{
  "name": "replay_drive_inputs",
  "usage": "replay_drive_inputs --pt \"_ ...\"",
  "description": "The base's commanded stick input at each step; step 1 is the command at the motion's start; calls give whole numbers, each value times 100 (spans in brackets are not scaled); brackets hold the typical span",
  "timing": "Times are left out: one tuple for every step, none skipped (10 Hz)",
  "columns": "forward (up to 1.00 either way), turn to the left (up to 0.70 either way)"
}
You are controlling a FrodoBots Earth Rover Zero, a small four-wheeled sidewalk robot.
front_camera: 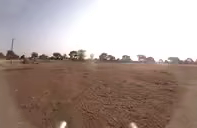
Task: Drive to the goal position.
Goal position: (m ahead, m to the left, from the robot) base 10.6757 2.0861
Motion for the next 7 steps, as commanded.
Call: replay_drive_inputs --pt "70 0" --pt "70 0" --pt "70 0" --pt "70 0" --pt "70 0" --pt "70 0" --pt "70 0"
